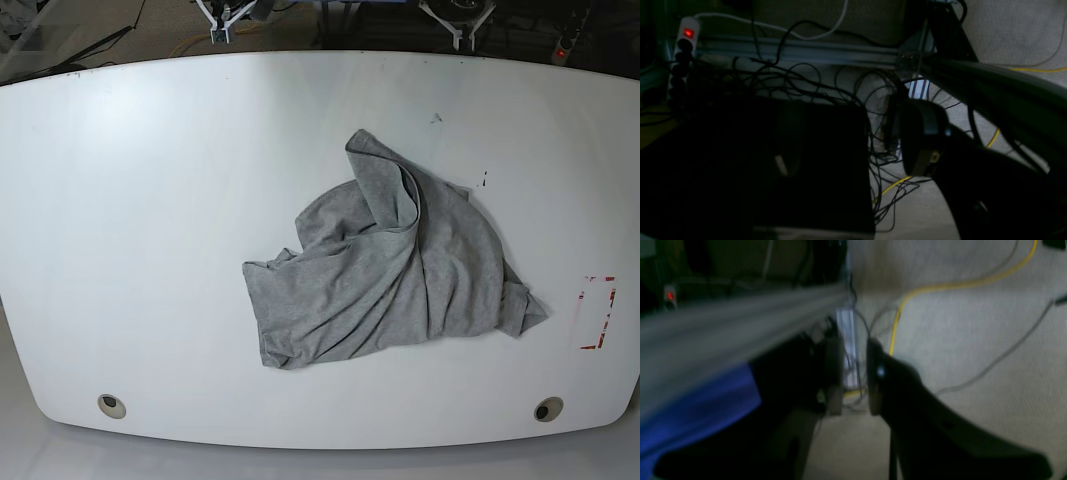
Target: Fold the T-shirt properly
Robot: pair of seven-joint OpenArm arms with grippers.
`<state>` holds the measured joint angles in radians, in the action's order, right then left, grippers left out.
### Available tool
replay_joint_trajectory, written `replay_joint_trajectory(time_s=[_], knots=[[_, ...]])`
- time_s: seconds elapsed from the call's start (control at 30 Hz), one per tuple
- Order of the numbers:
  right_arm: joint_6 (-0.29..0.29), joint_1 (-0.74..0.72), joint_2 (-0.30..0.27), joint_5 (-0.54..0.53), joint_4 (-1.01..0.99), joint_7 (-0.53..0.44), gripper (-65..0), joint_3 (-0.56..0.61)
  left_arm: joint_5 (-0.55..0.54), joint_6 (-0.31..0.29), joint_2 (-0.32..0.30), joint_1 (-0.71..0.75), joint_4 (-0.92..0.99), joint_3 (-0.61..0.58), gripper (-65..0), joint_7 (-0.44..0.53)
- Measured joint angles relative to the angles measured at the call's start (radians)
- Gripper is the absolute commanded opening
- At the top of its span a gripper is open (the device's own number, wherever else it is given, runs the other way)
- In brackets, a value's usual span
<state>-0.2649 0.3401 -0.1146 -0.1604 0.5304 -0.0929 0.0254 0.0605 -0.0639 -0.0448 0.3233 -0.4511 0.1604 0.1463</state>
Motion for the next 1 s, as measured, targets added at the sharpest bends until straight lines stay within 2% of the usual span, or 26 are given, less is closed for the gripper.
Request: replay_joint_trajectory(time_s=[0.23, 0.63, 0.8, 1.0], knots=[[0.000, 0.130, -0.005, -0.002, 0.178, 0.008, -54.2, 0.000, 0.000, 0.000, 0.000, 0.106, -0.143, -0.001, -25.1, 0.003], [0.000, 0.404, -0.025, 0.000, 0.547, 0.018, -54.2, -0.001, 0.002, -0.003, -0.002, 0.426, -0.597, -0.003, -25.1, -0.001], [-0.006, 0.504, -0.027, 0.002, 0.731, 0.081, -54.2, -0.072, -0.004, -0.003, 0.000, 0.573, -0.801, -0.003, -25.1, -0.009], [-0.007, 0.639, -0.030, 0.000, 0.969, 0.094, -54.2, -0.111, -0.035, -0.003, 0.003, 0.769, -1.084, 0.000, -25.1, -0.010]])
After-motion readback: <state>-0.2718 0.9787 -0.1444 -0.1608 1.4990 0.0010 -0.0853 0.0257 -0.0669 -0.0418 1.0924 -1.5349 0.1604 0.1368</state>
